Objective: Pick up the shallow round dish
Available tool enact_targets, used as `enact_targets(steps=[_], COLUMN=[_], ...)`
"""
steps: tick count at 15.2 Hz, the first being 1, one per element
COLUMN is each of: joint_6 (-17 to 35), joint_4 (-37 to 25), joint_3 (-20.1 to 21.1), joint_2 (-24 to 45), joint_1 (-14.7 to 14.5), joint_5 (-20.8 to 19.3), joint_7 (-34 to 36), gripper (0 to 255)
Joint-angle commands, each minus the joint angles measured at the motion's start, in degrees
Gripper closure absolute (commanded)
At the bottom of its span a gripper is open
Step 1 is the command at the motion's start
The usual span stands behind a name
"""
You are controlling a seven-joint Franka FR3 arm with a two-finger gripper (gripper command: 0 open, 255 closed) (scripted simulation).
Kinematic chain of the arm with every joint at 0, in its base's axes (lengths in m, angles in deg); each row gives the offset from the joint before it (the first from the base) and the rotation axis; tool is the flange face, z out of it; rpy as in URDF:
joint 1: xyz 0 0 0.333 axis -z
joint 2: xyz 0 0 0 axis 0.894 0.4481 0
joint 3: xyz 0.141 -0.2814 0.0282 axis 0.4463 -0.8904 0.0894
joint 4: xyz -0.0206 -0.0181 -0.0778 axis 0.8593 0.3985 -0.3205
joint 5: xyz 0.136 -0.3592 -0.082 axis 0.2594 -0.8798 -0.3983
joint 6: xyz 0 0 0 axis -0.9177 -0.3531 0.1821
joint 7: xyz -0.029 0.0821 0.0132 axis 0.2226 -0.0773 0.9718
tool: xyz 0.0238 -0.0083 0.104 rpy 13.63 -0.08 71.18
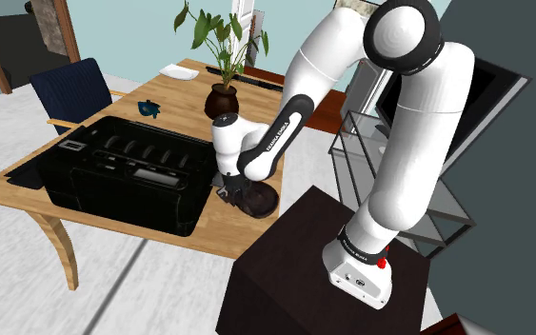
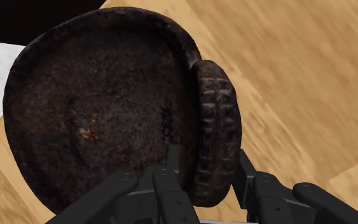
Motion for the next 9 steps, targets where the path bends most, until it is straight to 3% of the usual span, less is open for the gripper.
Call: enact_targets(steps=[1,5,9], joint_6=[0.81,0.65,-1.75], joint_4=[-0.31,-0.07,0.74], joint_3=[-0.06,0.63,2.14], joint_2=[0.73,0.64,-2.96], joint_1=[-0.05,-1.02,-0.12], joint_5=[0.06,0.35,3.32], joint_7=[0.72,2.14,-0.32], gripper=[255,255,255])
